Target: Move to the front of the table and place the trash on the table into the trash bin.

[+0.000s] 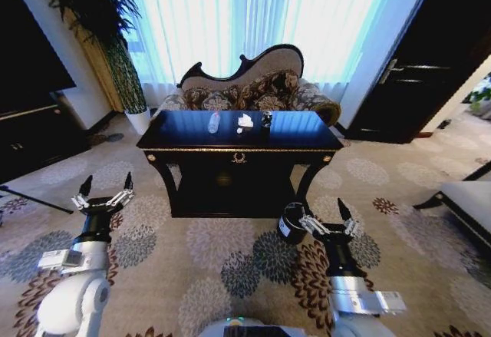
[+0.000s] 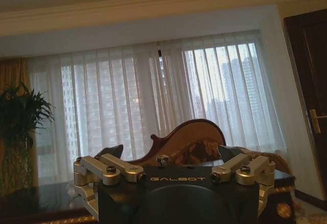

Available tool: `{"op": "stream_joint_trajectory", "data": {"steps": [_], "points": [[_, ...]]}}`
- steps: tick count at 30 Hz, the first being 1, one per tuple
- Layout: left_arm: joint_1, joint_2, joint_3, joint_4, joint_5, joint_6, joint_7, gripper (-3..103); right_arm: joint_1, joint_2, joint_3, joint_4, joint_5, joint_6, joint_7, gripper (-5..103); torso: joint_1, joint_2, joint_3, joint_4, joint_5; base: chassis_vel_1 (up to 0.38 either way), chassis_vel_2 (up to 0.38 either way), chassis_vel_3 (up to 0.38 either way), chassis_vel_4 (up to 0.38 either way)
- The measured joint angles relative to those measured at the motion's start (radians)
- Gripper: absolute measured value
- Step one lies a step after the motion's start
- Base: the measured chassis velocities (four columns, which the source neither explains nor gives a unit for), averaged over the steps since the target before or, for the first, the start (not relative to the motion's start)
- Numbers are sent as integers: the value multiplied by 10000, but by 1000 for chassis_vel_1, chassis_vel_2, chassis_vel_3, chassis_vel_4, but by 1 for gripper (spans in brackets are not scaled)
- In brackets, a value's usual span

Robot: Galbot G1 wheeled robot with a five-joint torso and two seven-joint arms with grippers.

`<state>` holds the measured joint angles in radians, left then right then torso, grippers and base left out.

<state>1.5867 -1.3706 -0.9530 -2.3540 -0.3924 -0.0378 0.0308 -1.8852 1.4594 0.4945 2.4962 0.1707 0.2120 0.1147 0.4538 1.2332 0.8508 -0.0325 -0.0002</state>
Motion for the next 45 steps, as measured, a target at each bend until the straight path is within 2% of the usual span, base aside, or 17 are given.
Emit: {"op": "stream_joint_trajectory", "data": {"steps": [10,17,25,28,33,45], "points": [[44,6,-274,-314,-330,309,1,100,-29,43,-20,44,-26,-157,56,100,-1,1,-1,0,0,-180,174,191,-178],[-252,73,121,-227,-340,778,3,100,80,-244,244,45,257,-479,-2,100,0,0,0,1,0,-195,207,191,-199],[-184,39,457,-127,33,784,10,100,397,-209,181,-18,-21,-534,94,100,3,-2,2,1,0,-224,213,208,-233],[-192,-5,389,-177,83,810,16,100,624,-494,329,-542,-59,-761,270,100,3,-2,1,1,0,-220,207,203,-195],[-133,-112,223,-199,65,813,0,100,690,-571,513,-948,-85,-737,391,100,1,-1,1,0,2,-187,176,184,-180],[9,-391,339,-328,397,871,-64,100,883,-754,1082,-709,134,-620,397,100,-1,1,0,2,0,-191,193,196,-199]]}}
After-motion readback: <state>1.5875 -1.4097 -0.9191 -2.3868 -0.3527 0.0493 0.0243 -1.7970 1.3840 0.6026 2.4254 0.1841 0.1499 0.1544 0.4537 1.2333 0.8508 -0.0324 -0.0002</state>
